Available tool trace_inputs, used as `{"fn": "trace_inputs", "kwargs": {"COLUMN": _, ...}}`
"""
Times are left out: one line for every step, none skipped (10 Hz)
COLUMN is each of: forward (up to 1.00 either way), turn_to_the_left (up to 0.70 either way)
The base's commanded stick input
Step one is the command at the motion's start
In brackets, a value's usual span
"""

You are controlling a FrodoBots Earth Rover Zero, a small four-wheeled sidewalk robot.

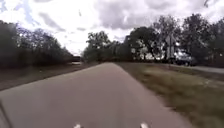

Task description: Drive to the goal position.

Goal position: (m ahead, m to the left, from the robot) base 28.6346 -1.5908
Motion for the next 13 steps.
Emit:
{"fn": "trace_inputs", "kwargs": {"forward": 1.00, "turn_to_the_left": 0.00}}
{"fn": "trace_inputs", "kwargs": {"forward": 1.00, "turn_to_the_left": 0.00}}
{"fn": "trace_inputs", "kwargs": {"forward": 1.00, "turn_to_the_left": 0.00}}
{"fn": "trace_inputs", "kwargs": {"forward": 1.00, "turn_to_the_left": 0.00}}
{"fn": "trace_inputs", "kwargs": {"forward": 1.00, "turn_to_the_left": 0.00}}
{"fn": "trace_inputs", "kwargs": {"forward": 1.00, "turn_to_the_left": 0.00}}
{"fn": "trace_inputs", "kwargs": {"forward": 1.00, "turn_to_the_left": 0.00}}
{"fn": "trace_inputs", "kwargs": {"forward": 1.00, "turn_to_the_left": 0.00}}
{"fn": "trace_inputs", "kwargs": {"forward": 1.00, "turn_to_the_left": 0.00}}
{"fn": "trace_inputs", "kwargs": {"forward": 1.00, "turn_to_the_left": 0.00}}
{"fn": "trace_inputs", "kwargs": {"forward": 1.00, "turn_to_the_left": 0.00}}
{"fn": "trace_inputs", "kwargs": {"forward": 1.00, "turn_to_the_left": 0.00}}
{"fn": "trace_inputs", "kwargs": {"forward": 1.00, "turn_to_the_left": 0.00}}
